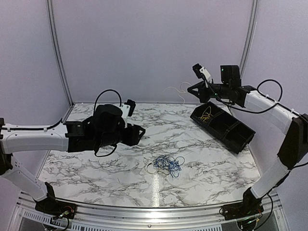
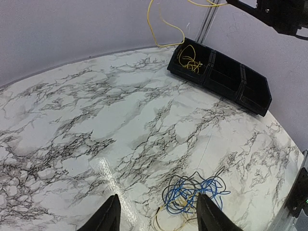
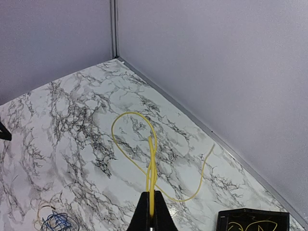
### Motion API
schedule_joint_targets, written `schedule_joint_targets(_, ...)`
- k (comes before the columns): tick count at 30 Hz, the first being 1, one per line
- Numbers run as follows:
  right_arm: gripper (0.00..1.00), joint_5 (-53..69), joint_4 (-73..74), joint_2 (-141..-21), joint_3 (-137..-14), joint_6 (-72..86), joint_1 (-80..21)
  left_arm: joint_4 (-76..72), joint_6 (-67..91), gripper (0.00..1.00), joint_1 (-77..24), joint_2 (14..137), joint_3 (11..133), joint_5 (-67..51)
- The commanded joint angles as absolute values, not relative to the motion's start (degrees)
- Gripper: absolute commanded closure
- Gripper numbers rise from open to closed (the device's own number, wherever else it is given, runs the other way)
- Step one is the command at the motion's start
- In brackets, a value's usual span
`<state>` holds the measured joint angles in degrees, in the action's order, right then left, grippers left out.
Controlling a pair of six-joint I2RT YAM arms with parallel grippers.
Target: Untangle the cables
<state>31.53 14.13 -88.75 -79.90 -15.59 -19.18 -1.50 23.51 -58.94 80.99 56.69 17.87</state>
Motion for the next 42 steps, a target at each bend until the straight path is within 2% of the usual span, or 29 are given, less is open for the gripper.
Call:
schedule_joint_targets(1, 1.0, 24.5, 13.1, -92.7, -84.9, -14.8, -15.9, 8.1, 15.6, 0.42, -58.6, 84.6, 65.7, 16.8)
schedule_joint_targets(8, 1.0, 20.0, 11.8, -99.6, -91.8, -14.6, -10.2, 9.6, 9.6, 0.37, -56.8, 90.5, 72.7, 21.2)
schedule_joint_targets(14, 1.0, 17.4, 12.2, -104.5, -94.5, -16.1, -6.4, 5.1, 14.8, 0.37, -51.3, 88.9, 65.1, 19.8)
schedule_joint_targets(29, 1.0, 16.5, 11.4, -108.0, -91.0, -15.6, -0.6, 4.9, 13.8, 0.36, -51.1, 86.2, 64.0, 19.9)
schedule_joint_targets(42, 1.0, 8.5, 13.9, -112.3, -91.6, -19.7, -0.6, 4.9, 13.7, 0.36, -51.1, 86.1, 64.1, 20.1)
